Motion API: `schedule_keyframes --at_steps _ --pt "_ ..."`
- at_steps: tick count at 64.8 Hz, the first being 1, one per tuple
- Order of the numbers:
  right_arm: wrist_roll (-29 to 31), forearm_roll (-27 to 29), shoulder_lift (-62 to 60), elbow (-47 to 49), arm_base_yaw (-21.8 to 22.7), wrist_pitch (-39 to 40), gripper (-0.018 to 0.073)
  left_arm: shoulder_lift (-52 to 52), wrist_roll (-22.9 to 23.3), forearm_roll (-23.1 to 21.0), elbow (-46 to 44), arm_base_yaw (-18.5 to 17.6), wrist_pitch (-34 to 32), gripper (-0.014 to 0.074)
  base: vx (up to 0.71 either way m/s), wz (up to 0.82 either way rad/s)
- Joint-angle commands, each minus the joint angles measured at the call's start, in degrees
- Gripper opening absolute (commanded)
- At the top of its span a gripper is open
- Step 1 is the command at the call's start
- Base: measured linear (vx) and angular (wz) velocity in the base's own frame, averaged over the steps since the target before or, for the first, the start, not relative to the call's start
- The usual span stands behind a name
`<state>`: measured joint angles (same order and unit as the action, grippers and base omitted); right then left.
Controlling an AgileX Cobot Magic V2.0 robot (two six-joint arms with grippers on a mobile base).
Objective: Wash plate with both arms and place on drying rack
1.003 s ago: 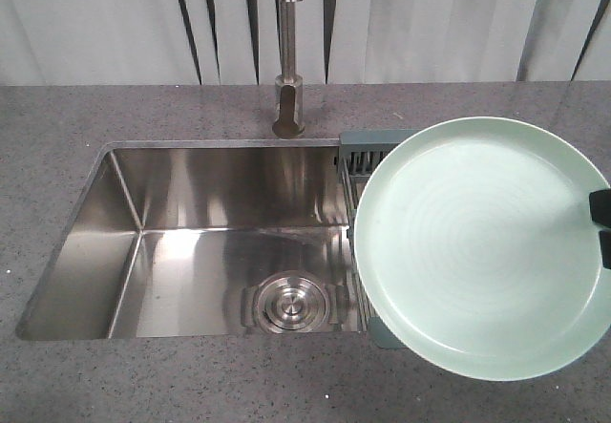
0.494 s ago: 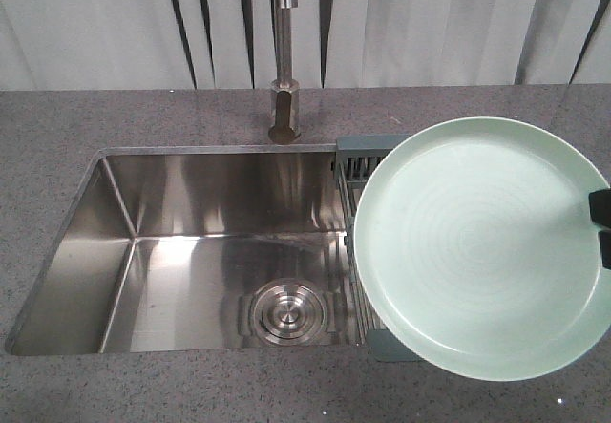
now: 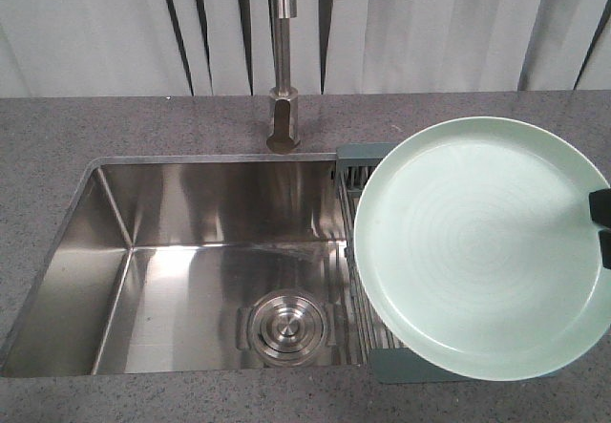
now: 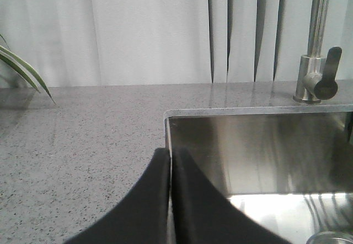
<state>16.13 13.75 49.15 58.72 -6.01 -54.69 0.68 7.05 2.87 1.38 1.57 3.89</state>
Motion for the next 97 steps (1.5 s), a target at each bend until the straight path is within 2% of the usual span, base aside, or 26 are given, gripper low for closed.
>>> schedule_keyframes --at_steps 1,97 --pt "0.03 0.68 -0.35 1.61 0.31 3.71 -0.0006 0.86 0.15 -0.49 1.24 -0.43 -3.89 -0.0006 0.04 0.01" --pt "0.03 0.68 -0.35 1.61 0.31 3.71 -0.0006 0.86 0.15 -0.49 1.24 -0.43 -3.89 -0.0006 0.0 0.0"
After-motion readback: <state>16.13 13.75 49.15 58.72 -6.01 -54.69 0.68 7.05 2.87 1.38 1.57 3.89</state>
